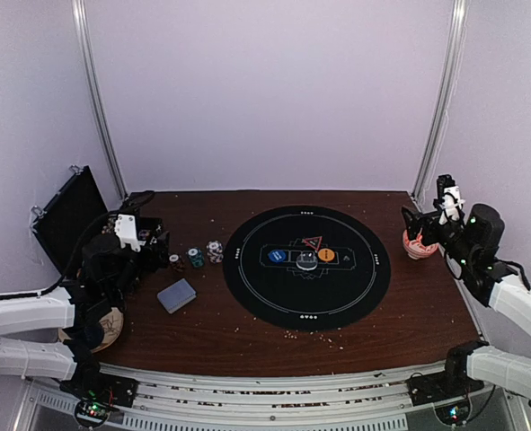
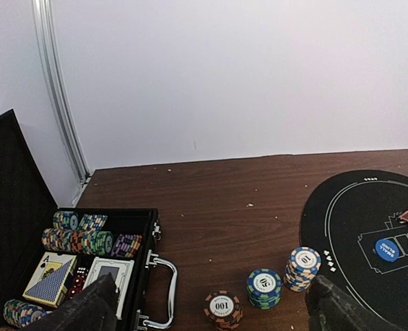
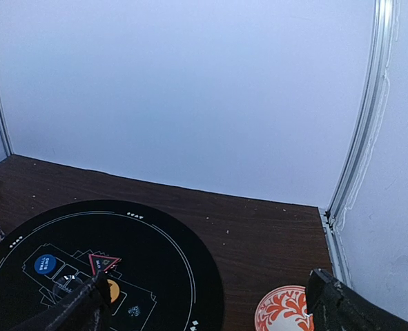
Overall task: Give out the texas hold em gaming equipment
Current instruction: Pick up the dealer button from the community card area.
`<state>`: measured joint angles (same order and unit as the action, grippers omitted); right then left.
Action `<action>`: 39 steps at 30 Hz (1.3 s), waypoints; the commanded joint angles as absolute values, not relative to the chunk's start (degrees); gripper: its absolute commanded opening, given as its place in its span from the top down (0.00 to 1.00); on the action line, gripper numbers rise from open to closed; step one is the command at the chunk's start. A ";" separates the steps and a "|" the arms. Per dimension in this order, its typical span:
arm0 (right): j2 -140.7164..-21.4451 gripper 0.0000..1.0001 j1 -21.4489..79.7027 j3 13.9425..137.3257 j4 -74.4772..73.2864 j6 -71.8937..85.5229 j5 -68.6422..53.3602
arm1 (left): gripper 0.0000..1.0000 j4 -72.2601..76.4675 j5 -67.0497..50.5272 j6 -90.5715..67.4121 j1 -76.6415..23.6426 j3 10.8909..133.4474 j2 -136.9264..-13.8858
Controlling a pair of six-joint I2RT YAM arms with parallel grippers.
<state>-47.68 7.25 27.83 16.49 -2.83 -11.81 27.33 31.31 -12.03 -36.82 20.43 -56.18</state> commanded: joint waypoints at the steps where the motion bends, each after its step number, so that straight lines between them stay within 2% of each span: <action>1: -45.25 0.00 6.79 26.63 19.13 -4.58 -12.37 | 0.02 32.77 33.18 -14.56 -37.13 20.97 -55.67; 8: -46.98 0.00 6.77 28.06 16.94 -8.60 -16.75 | 0.02 34.18 37.38 -17.00 -37.14 18.33 -53.39; 14: -49.40 0.00 6.76 32.13 10.21 -12.18 -23.73 | 0.02 34.81 33.22 -15.03 -37.09 20.11 -57.64; 21: -52.29 0.00 6.77 39.11 -0.28 -16.16 -26.01 | 0.02 32.25 31.81 -17.10 -37.17 22.45 -60.48; 29: -60.31 0.00 6.77 54.36 -17.86 -14.88 -24.15 | 0.02 30.88 30.79 -18.30 -37.23 23.02 -59.68; 39: -70.51 0.00 6.86 62.89 -29.84 -12.11 -22.14 | 0.02 28.64 29.10 -17.75 -37.21 24.28 -61.25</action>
